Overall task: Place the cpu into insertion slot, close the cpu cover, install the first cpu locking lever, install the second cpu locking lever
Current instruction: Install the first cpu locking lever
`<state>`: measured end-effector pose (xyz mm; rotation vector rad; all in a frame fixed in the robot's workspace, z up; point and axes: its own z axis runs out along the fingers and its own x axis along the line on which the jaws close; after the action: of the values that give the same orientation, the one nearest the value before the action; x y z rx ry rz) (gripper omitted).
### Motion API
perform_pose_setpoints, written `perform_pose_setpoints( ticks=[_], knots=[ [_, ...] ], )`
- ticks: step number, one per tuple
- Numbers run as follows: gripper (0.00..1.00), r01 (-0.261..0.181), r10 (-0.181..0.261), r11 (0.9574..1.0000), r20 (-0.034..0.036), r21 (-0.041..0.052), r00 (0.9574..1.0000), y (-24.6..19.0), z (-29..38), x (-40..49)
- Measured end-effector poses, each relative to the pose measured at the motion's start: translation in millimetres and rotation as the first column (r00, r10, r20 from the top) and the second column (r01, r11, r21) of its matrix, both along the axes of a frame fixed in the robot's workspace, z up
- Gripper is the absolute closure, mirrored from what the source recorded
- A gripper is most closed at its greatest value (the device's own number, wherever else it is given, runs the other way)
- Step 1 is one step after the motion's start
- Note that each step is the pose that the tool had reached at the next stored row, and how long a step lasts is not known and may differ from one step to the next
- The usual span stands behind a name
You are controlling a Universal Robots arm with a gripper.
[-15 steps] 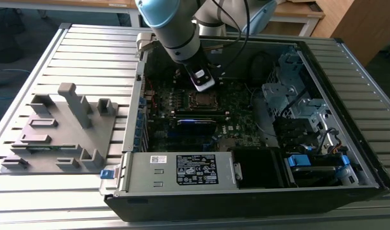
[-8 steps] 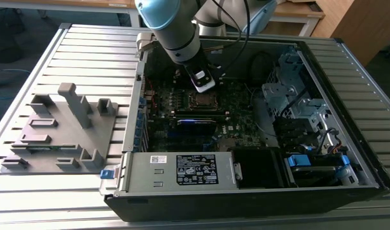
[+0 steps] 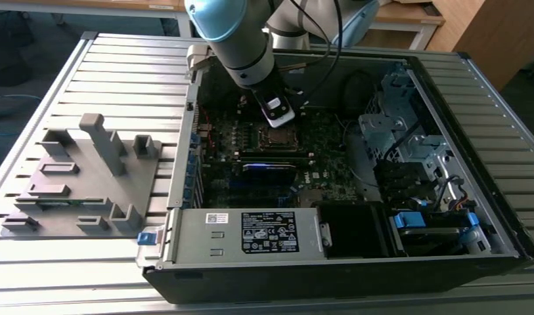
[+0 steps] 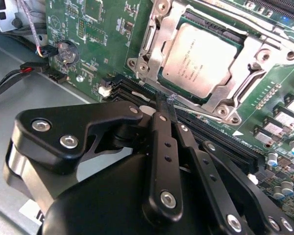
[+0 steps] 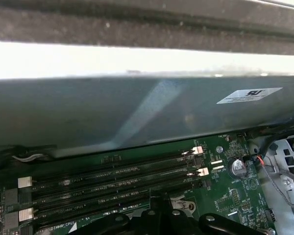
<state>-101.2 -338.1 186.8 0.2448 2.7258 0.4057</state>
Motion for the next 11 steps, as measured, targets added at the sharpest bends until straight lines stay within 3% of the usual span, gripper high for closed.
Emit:
perform_pose_setpoints(
  ticks=[2, 3, 9, 10, 11],
  knots=[
    [0.90, 0.000, 0.000, 1.0000, -0.0004, 0.0001, 1.0000, 0.0, 0.0, 0.0],
    [0.90, 0.000, 0.000, 1.0000, -0.0047, -0.0005, 1.0000, 0.0, -0.1, 0.2],
    [0.90, -0.001, 0.000, 0.9998, -0.0543, -0.0190, 0.9985, 0.0, -0.6, 0.7],
    [0.90, -0.001, -0.001, 0.9998, -0.0601, -0.0214, 0.9982, 0.0, -0.7, 0.7],
    [0.90, -0.001, -0.001, 0.9998, -0.0604, -0.0216, 0.9982, -0.1, -0.6, 0.7]
  ],
)
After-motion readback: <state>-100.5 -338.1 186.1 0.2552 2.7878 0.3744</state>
